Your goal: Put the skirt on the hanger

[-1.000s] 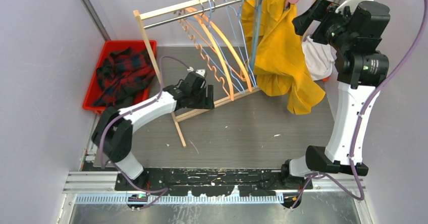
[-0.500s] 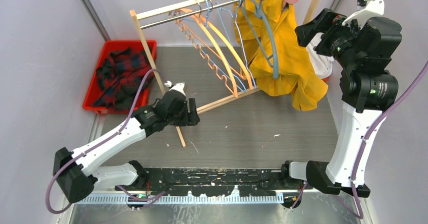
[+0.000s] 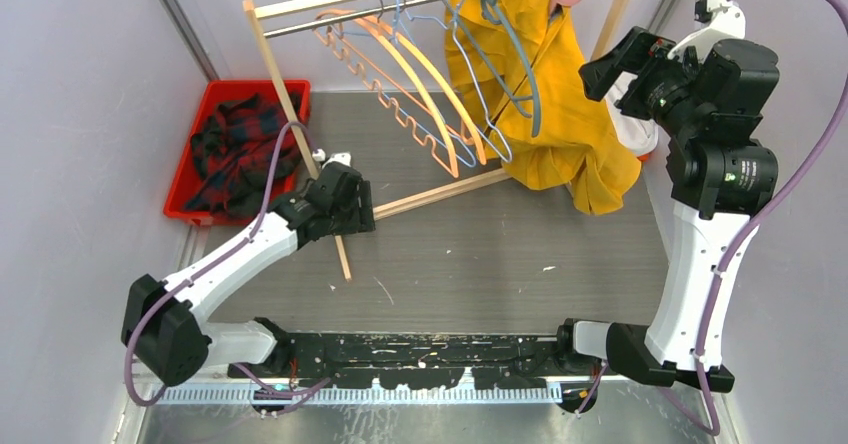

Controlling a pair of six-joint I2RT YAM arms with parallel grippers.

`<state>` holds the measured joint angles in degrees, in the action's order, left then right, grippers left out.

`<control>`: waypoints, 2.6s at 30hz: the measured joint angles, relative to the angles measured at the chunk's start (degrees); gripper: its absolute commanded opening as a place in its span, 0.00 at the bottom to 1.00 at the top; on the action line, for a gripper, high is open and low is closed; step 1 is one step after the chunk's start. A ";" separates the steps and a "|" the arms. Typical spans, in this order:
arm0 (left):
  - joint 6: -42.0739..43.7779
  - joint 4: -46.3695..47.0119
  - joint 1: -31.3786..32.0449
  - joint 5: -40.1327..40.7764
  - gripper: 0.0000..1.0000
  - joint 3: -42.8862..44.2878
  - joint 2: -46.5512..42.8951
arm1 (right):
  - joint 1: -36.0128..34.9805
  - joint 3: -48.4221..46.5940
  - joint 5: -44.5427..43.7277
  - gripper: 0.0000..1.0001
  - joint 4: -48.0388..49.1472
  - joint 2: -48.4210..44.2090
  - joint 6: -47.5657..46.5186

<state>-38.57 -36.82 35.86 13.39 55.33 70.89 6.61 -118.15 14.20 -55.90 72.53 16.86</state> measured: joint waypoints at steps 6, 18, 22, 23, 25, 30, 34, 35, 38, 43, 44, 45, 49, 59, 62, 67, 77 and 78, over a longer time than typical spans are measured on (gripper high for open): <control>3.26 1.92 -3.91 -1.46 0.67 3.43 5.92 | 0.48 1.77 -2.45 1.00 0.11 -0.46 0.00; 9.86 6.58 -11.02 -6.32 0.67 11.61 17.99 | 6.93 7.61 -2.34 1.00 2.38 -0.13 2.99; 11.65 7.48 -13.57 -8.22 0.66 15.67 22.40 | 9.05 8.44 -1.75 1.00 3.56 -0.20 4.07; 12.00 7.56 -14.03 -8.87 0.66 16.33 23.15 | 9.29 8.63 -1.64 1.00 3.72 -0.24 4.17; 12.41 7.93 -14.69 -10.08 0.66 17.05 24.06 | 9.57 9.03 -1.49 1.00 4.02 -0.28 4.37; 13.27 8.55 -14.78 -15.76 0.65 17.07 24.17 | 9.92 9.22 -0.96 1.00 4.42 -0.28 4.79; 13.29 9.35 -12.55 -20.61 0.67 15.96 23.32 | 10.12 10.16 -0.61 1.00 5.16 -0.90 5.20; 13.14 9.33 -11.56 -21.42 0.67 15.43 22.73 | 10.12 10.38 -0.59 1.00 5.16 -1.07 5.38; 11.65 8.70 -7.52 -23.02 0.66 13.60 19.91 | 10.14 11.23 -0.57 1.00 5.27 -1.73 5.70; 5.79 7.78 -1.25 -23.39 0.65 7.56 10.51 | 10.25 11.91 -0.57 1.00 5.33 -2.91 5.90; 4.44 7.32 -0.04 -22.80 0.65 6.43 8.28 | 10.32 12.26 -0.57 1.00 5.38 -3.34 6.01; 3.13 6.60 1.16 -21.88 0.63 5.55 6.05 | 10.38 12.76 -0.57 1.00 5.42 -3.82 6.08; -1.84 4.28 5.11 -16.81 0.56 3.76 -2.56 | 10.38 14.62 -0.87 1.00 5.77 -5.75 6.82; -9.75 -4.13 7.08 1.42 0.60 -0.59 -17.79 | 10.40 14.53 -6.97 1.00 4.13 -9.92 9.51; -10.34 -5.68 5.33 5.14 0.61 -0.59 -17.84 | 10.40 13.73 -8.17 1.00 3.54 -10.51 10.73; -9.20 -6.25 -3.76 6.12 0.61 -0.46 -15.54 | 10.40 13.73 -8.92 1.00 3.10 -11.76 11.87; -4.66 -2.54 -12.85 6.03 0.61 5.64 -4.94 | 10.40 14.82 -9.18 1.00 2.84 -12.07 12.55; -4.37 -1.86 -13.22 6.05 0.61 6.19 -3.67 | 10.40 14.91 -9.18 1.00 2.82 -12.02 12.63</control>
<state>-42.94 -38.68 22.63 19.44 61.52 67.22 17.02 -103.24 5.02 -53.08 60.51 29.50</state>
